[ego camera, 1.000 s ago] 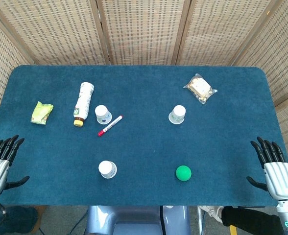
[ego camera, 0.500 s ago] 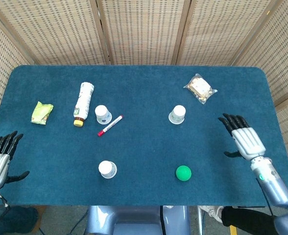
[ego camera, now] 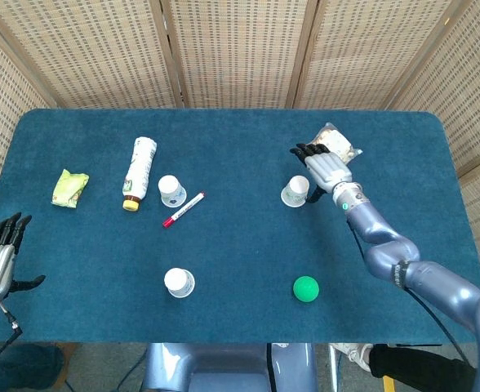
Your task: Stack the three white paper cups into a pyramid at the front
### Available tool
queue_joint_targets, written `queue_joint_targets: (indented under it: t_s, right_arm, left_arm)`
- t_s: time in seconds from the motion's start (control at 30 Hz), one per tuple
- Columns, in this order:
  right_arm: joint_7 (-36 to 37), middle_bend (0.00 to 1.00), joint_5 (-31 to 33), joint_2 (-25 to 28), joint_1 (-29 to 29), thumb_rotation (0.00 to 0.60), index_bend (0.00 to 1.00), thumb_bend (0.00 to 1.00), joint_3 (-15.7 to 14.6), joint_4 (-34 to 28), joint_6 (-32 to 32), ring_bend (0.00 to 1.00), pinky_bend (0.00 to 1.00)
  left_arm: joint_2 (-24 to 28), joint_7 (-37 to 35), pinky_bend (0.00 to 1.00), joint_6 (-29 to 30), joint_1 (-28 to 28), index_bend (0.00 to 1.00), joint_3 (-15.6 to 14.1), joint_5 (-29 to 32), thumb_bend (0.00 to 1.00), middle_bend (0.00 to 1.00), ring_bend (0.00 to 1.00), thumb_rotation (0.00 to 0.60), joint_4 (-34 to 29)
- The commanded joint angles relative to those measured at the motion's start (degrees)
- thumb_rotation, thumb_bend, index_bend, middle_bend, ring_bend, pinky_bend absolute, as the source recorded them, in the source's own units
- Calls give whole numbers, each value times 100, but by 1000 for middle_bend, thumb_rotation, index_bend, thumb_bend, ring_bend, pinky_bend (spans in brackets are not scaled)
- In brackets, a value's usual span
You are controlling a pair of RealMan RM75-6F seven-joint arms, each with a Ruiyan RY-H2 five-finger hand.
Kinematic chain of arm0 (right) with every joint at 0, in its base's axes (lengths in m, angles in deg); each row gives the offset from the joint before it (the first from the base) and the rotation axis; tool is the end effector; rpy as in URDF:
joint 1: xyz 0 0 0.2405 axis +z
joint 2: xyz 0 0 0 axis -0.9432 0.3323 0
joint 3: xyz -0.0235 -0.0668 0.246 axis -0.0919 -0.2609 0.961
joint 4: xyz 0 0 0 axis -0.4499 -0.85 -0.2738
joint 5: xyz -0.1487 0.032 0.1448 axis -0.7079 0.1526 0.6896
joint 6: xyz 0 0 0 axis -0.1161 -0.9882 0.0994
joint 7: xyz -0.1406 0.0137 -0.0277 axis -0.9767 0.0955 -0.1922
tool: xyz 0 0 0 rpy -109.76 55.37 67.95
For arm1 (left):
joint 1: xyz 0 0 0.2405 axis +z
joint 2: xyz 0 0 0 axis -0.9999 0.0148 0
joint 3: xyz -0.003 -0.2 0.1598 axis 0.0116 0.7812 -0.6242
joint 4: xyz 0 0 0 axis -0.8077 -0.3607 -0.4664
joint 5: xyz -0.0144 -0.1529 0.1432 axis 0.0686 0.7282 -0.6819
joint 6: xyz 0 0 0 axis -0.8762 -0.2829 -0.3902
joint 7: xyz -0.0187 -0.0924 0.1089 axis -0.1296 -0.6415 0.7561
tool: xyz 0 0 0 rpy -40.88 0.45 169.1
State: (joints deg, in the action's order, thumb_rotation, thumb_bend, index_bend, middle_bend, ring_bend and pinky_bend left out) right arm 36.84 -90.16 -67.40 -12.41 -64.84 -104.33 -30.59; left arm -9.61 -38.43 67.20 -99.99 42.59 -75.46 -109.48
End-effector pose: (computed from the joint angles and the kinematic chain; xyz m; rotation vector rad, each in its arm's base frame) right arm -0.1476 -0.4826 0.0491 1.8522 -1.0276 0.7314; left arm -0.2964 0.2140 0.1514 -1.3608 -1.0114 -0.6769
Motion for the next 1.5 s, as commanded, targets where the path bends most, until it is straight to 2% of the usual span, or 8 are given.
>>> queue_joint_targets:
  t_s: [0.03,0.2,0.47,0.63,0.77,1.0,1.4,1.5]
  right_arm:
    - [16,49,194,-419,255,600,73,77,-52,516,-296,0,14]
    - [130,117,146,-600,369,600,135,127,-104,730,-397,51,126]
    - [37,231,-13,-948,464,600,249,150,-289,1248,-258,175,237]
    - [-33,424,38,-1092,481,600,405,224,-351,1520,-264,409,486]
    - [65,490,3,-967,425,600,470,257,-301,1236,-139,494,582]
    - [153,515,-403,-351,236,600,497,287,-311,77,307,520,618]
    - [326,537,-1628,1225,-146,600,524,338,-492,-3266,977,539,659]
    - [269,536,-1895,1385,-149,600,525,339,-601,-3699,1005,540,659]
  left_arm:
    - [-28,50,0,-95,-66,0,35,139,38,0,0,600,48]
    - [-23,56,0,-150,-106,0,32,220,40,0,0,600,71]
    - [9,-4,0,-106,-99,0,-1,190,40,0,0,600,53]
    - [24,-28,0,-103,-103,0,-17,189,41,0,0,600,51]
    - [40,-58,0,-95,-101,0,-41,151,40,0,0,600,37]
    - [87,-145,0,-116,-99,0,-84,87,40,0,0,600,22]
    - [169,-315,0,-163,-95,0,-192,-129,41,0,0,600,-17]
    - [180,-324,0,-164,-93,0,-218,-179,41,0,0,600,-21]
